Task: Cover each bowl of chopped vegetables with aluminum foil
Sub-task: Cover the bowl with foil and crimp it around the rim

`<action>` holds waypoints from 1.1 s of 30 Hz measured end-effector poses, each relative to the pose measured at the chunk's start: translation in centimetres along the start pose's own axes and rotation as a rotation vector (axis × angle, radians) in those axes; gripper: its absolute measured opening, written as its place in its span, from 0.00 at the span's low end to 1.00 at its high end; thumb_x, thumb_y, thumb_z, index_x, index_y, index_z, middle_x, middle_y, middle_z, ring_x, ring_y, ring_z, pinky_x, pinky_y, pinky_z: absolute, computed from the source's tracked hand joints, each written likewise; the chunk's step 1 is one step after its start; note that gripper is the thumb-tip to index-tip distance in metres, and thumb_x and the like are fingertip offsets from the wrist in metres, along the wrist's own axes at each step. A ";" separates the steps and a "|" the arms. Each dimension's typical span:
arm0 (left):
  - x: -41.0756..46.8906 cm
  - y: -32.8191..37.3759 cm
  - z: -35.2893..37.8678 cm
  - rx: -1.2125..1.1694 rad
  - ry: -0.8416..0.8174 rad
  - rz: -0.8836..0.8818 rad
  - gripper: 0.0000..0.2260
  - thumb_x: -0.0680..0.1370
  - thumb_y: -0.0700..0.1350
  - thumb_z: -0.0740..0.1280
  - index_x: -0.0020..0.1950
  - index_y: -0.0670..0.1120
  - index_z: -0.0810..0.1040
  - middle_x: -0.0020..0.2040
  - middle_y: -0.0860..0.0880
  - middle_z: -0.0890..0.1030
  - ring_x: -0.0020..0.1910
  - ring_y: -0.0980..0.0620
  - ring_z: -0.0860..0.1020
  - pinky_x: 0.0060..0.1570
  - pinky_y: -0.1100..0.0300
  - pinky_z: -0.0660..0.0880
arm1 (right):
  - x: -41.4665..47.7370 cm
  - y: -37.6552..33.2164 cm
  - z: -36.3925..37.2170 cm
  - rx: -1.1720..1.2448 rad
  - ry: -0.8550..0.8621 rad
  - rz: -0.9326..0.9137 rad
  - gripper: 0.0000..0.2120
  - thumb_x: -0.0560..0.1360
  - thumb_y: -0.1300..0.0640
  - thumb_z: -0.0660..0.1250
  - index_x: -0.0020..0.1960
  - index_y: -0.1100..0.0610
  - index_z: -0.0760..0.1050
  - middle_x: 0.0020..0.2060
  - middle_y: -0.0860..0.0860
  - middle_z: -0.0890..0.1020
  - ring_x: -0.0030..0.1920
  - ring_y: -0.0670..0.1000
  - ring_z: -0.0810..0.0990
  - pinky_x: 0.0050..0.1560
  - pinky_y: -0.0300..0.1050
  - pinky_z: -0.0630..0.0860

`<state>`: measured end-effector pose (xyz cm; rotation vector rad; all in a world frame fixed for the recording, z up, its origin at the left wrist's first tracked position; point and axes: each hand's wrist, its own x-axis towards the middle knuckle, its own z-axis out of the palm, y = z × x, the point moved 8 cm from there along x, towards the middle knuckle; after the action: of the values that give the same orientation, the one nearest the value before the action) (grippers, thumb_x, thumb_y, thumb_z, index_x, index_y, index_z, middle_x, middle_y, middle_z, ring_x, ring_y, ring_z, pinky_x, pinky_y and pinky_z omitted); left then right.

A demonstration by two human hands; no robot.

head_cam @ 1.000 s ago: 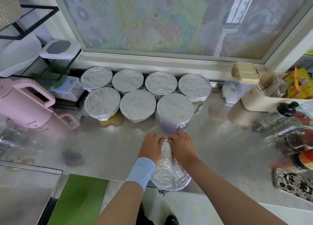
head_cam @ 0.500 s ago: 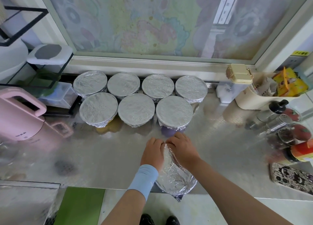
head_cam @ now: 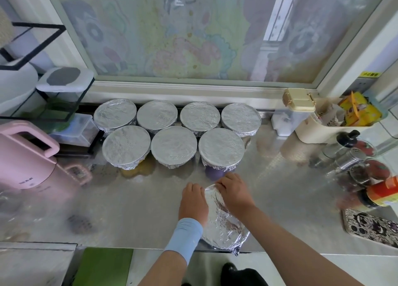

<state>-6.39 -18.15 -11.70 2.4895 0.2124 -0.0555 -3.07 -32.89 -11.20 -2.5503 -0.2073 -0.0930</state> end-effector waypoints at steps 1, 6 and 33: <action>0.1 0.3 -0.1 0.018 0.003 0.023 0.10 0.84 0.43 0.53 0.52 0.43 0.74 0.54 0.47 0.73 0.55 0.48 0.71 0.51 0.56 0.70 | 0.0 -0.2 -0.1 -0.008 0.008 -0.014 0.05 0.75 0.57 0.69 0.42 0.56 0.81 0.39 0.51 0.77 0.44 0.58 0.76 0.46 0.54 0.76; 0.5 1.8 -0.1 -0.005 -0.022 0.140 0.10 0.83 0.44 0.55 0.53 0.45 0.75 0.54 0.48 0.73 0.56 0.50 0.70 0.53 0.57 0.69 | 0.3 -0.6 0.1 -0.027 -0.050 -0.061 0.05 0.76 0.58 0.68 0.47 0.56 0.83 0.43 0.53 0.78 0.47 0.58 0.76 0.49 0.55 0.75; -0.4 2.6 -1.2 -0.021 0.058 0.040 0.08 0.82 0.47 0.58 0.51 0.47 0.76 0.51 0.50 0.72 0.50 0.50 0.72 0.49 0.58 0.70 | 0.2 -2.0 -0.6 -0.059 -0.104 -0.268 0.07 0.78 0.61 0.66 0.46 0.56 0.83 0.41 0.51 0.81 0.44 0.53 0.77 0.48 0.49 0.73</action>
<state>-6.39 -19.57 -9.20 2.4755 0.1870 0.0355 -3.19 -31.50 -9.61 -2.5742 -0.5942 -0.0690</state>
